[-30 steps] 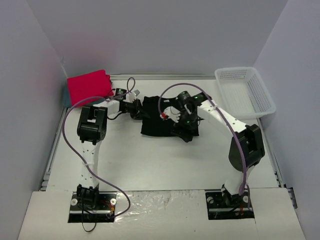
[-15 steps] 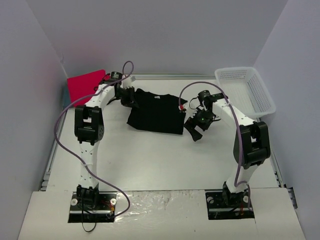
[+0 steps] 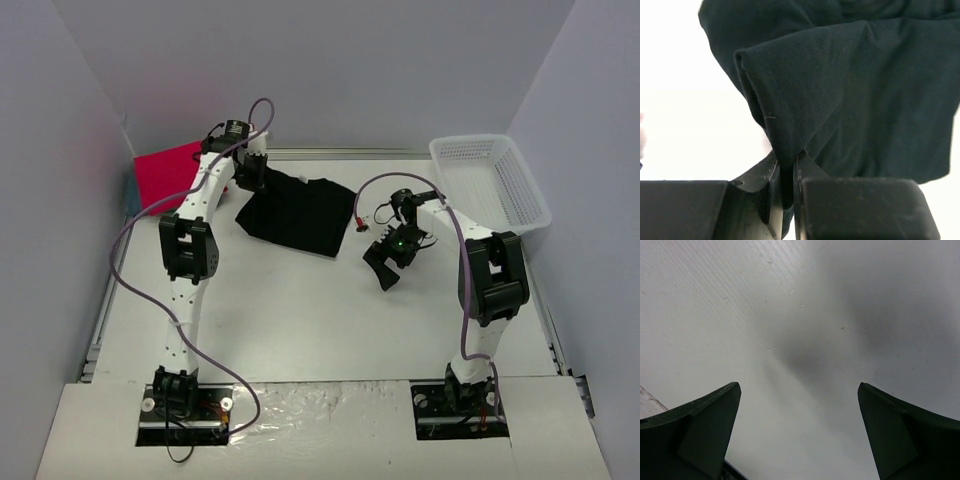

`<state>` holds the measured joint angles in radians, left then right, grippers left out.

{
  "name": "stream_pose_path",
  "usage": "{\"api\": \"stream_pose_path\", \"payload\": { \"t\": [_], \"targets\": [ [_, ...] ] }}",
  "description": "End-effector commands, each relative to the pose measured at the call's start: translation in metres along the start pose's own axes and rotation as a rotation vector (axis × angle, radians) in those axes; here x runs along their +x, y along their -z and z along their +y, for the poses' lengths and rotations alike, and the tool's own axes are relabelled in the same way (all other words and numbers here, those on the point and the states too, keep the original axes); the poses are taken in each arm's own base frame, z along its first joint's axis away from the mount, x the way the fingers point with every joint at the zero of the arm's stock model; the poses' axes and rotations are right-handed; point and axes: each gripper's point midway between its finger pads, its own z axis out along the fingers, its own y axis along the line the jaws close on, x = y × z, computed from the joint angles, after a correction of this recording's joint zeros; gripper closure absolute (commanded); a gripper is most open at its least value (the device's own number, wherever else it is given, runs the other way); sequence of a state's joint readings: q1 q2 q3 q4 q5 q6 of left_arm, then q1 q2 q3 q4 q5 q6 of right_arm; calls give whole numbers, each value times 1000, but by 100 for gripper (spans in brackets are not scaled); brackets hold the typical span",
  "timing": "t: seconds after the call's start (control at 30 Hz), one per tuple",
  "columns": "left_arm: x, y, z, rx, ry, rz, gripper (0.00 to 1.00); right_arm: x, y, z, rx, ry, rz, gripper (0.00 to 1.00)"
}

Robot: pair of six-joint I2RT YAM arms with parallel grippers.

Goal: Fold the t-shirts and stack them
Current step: Put the neatly folded tshirt into the corner of the board with the left arm

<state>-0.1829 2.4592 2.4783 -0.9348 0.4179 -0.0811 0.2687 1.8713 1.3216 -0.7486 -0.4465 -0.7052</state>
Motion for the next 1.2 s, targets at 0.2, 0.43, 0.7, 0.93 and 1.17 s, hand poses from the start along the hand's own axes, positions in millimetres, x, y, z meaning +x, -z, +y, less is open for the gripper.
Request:
{"api": "stream_pose_path", "payload": {
  "t": [0.2, 0.43, 0.7, 0.93, 1.17],
  "targets": [
    [-19, 14, 5, -181, -153, -31, 98, 9, -1, 9, -45, -26, 20, 0],
    [-43, 31, 1, -267, -229, -111, 98, 13, -7, 9, -54, -34, 38, 0],
    [-77, 65, -5, -323, -196, -243, 98, 17, -12, 12, -80, -30, 47, 0],
    [-98, 111, 8, -414, -97, -356, 97, 20, -17, 15, -101, -26, 50, 0],
    [-115, 164, 43, -467, -10, -466, 98, 21, -19, 17, -115, -25, 47, 0]
  ]
}}
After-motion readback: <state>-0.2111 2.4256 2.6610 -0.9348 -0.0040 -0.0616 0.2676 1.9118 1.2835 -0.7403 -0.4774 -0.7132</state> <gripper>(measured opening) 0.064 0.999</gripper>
